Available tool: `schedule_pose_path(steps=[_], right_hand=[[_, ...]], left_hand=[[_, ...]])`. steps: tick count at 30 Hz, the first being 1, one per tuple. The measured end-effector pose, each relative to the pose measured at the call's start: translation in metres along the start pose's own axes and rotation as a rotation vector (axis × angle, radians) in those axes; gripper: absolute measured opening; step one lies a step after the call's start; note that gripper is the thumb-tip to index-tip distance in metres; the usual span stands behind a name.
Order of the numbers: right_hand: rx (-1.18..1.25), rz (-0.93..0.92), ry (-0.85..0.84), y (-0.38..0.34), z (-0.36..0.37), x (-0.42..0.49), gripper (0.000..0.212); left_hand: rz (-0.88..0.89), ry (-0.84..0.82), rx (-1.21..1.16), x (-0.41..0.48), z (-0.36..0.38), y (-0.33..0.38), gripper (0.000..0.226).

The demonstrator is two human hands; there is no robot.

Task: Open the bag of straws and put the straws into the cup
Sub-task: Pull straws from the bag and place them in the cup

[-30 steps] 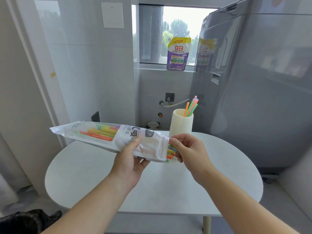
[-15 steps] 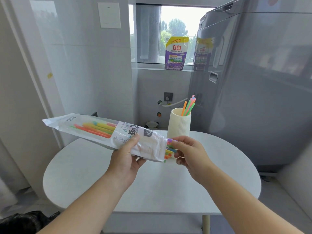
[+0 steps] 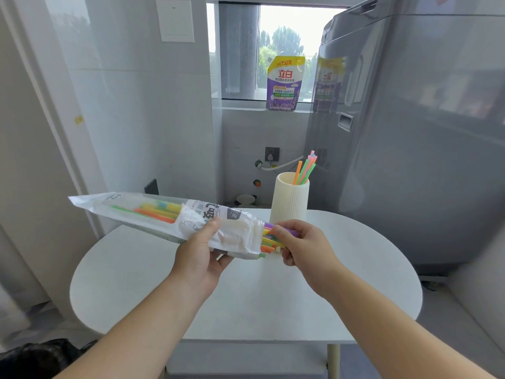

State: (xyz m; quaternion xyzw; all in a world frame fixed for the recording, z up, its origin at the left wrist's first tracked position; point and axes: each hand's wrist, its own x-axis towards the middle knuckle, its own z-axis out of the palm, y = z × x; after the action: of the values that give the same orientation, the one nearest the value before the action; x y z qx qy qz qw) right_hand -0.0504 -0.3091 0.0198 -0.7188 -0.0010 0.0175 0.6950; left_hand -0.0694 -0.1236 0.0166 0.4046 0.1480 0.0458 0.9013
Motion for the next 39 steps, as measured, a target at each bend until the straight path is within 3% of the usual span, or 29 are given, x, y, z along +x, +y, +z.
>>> schedule_pose_path(steps=[10, 15, 18, 22, 25, 33, 39], right_hand=[[-0.304, -0.147, 0.06, -0.025, -0.018, 0.001, 0.01], [-0.054, -0.061, 0.061, -0.025, -0.026, 0.002, 0.012], [0.263, 0.062, 0.04, -0.021, -0.022, 0.0, 0.027], [0.508, 0.172, -0.007, -0.014, -0.007, -0.004, 0.048], [0.556, 0.188, -0.05, -0.009, 0.006, -0.007, 0.047], [0.674, 0.166, 0.069, -0.015, 0.014, -0.002, 0.042], [0.523, 0.135, 0.203, -0.015, 0.017, 0.002, 0.039]], left_hand=[[-0.059, 0.03, -0.084, -0.001, -0.003, 0.006, 0.019], [-0.048, 0.042, -0.123, -0.002, -0.004, 0.009, 0.015], [-0.042, 0.042, -0.141, -0.004, -0.002, 0.008, 0.016], [-0.034, 0.024, -0.173, -0.008, 0.001, 0.007, 0.027], [-0.035, 0.016, -0.189, -0.009, 0.003, 0.006, 0.027], [-0.045, -0.004, -0.162, -0.012, 0.004, 0.006, 0.021], [-0.061, 0.012, -0.156, -0.013, 0.006, 0.004, 0.014]])
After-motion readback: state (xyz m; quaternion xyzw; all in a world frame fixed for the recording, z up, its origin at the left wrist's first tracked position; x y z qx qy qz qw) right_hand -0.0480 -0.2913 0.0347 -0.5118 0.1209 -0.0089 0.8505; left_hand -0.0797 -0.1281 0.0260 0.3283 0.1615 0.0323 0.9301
